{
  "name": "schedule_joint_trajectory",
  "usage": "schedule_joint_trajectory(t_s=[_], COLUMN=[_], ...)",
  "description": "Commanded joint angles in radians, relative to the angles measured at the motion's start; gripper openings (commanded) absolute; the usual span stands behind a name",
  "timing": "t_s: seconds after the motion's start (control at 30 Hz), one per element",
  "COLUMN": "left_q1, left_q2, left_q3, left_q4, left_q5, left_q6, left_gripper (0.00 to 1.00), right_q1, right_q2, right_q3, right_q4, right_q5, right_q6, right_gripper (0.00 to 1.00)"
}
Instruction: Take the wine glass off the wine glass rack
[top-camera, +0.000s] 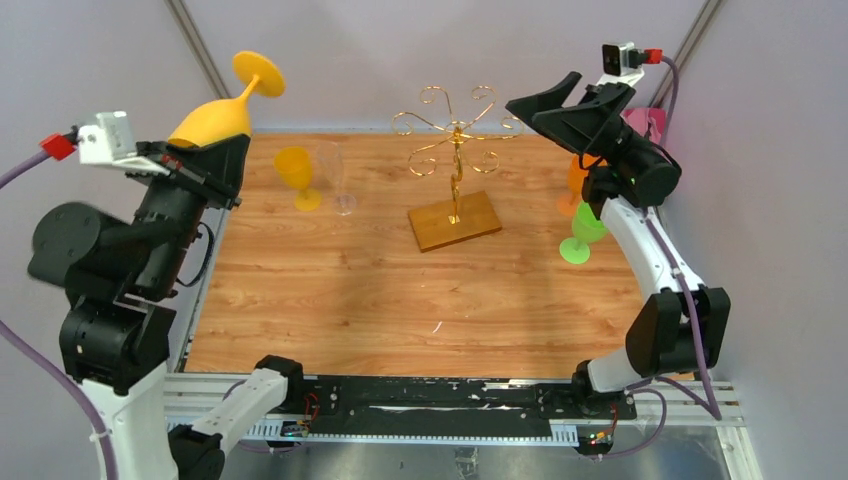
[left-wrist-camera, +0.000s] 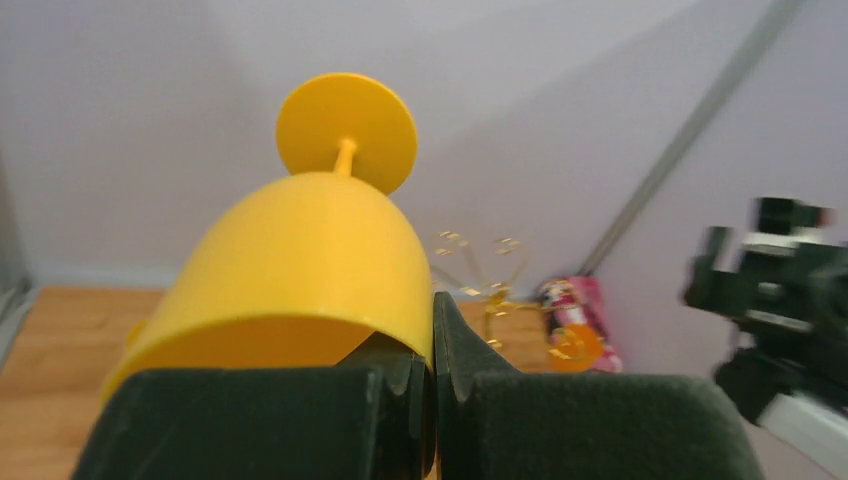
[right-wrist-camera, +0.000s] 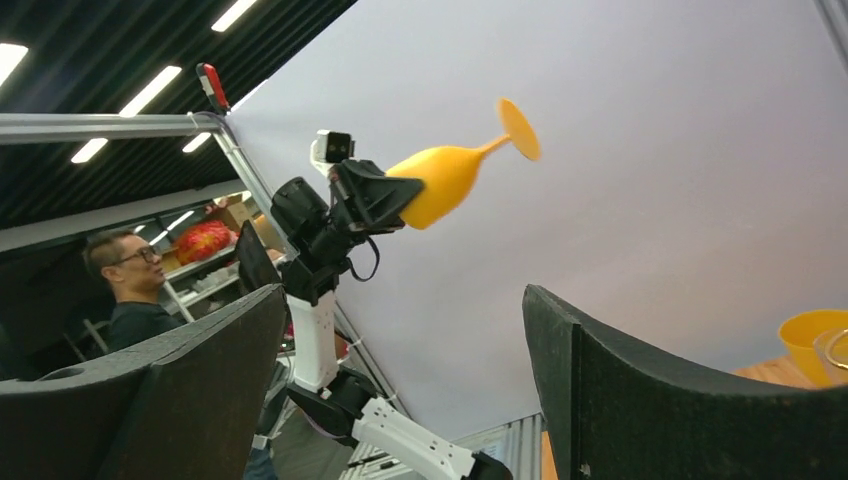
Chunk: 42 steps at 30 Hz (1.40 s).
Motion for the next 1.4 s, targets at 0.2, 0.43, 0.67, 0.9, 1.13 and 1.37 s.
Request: schedule_joint_trajectory(t_s=[0.2, 0.43, 0.67, 0.9, 1.13, 1.37], left_q1=[0.001, 0.001, 0.035, 0.081, 0.156, 0.165], left_q2=[0.242, 0.299, 0.408, 0.556, 0.672, 0.740], left_q3=[0.062, -0.197, -0.407, -0.423, -0.398, -0.369], left_q4=[-0.691, -0.687, -0.431, -0.324, -0.297, -0.295], left_q5=[-0.466, -0.513, -0.234, -0.108, -0.035, -0.052], left_q6=[0.104, 0.059, 0.053, 0.067, 0.101, 0.114], left_gripper=[0.00, 0.00, 0.00, 0.00, 0.00, 0.00], right_q1=[-0.074, -0.082, -0.086, -0.098, -0.100, -0.102], right_q2=[-0.152, -0.258, -0.313, -0.329, -0.298, -0.280], right_q3=[-0.074, -0.050, -0.002, 0.003, 0.004, -0.001], right_q4=[-0.278, -0.847, -1.201, -1.331, -1.340, -1.351], right_q5=[-0.129, -0.156, -0.142, -0.120, -0.110, -0.098], right_q6=[-0.267, -0.692, -0.933, -1.028, -1.024, -1.034], right_gripper=[0.91, 0.98, 1.00, 0.99, 0.99, 0.99])
